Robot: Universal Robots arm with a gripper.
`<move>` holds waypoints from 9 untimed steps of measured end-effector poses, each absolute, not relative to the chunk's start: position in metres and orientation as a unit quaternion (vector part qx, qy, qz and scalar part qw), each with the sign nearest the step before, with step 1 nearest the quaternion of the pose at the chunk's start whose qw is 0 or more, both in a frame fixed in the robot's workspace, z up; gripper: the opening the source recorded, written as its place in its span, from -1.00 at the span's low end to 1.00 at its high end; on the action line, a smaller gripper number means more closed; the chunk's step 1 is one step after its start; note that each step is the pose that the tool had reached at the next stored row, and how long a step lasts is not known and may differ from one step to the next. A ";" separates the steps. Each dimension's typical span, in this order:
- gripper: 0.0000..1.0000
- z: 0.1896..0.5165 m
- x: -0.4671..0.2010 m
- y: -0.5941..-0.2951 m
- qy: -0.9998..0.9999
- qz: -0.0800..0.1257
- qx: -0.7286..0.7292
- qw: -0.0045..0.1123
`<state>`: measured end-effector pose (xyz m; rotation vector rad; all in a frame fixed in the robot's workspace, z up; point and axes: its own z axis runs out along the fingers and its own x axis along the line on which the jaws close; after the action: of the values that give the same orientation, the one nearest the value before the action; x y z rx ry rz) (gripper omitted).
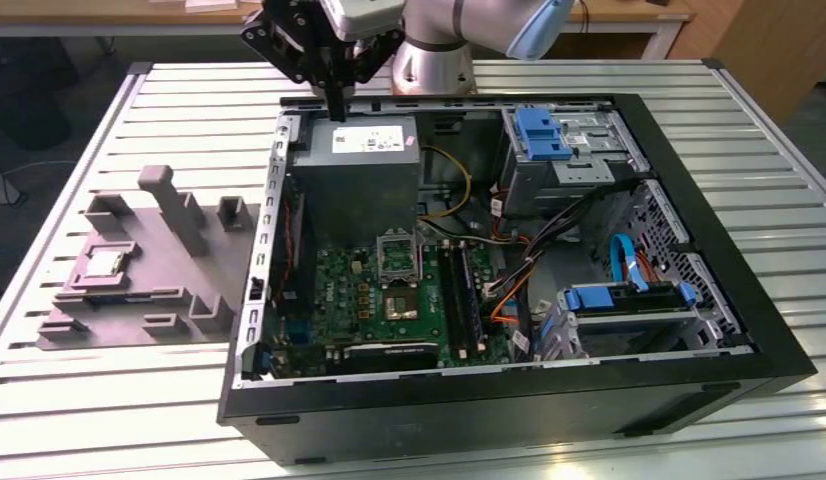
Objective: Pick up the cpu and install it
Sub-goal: 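Reach for the cpu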
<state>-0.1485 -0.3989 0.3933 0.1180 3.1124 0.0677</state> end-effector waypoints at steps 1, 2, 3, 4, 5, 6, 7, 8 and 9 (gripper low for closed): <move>-0.79 0.393 -0.149 -0.399 0.999 0.022 0.038 0.013; -0.79 0.393 -0.149 -0.399 0.999 0.022 0.038 0.013; -0.79 0.393 -0.150 -0.399 0.999 0.022 0.038 0.013; -0.79 0.393 -0.150 -0.399 0.999 0.022 0.038 0.013; -0.79 0.393 -0.150 -0.399 0.999 0.022 0.038 0.013; -0.79 0.393 -0.151 -0.399 0.999 0.022 0.038 0.013; -0.79 0.393 -0.151 -0.399 0.999 0.022 0.038 0.013; -0.79 0.393 -0.151 -0.399 0.999 0.022 0.038 0.013; -0.79 0.393 -0.152 -0.399 0.999 0.022 0.038 0.013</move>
<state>-0.1516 -0.3989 0.3933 0.1180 3.1125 0.0677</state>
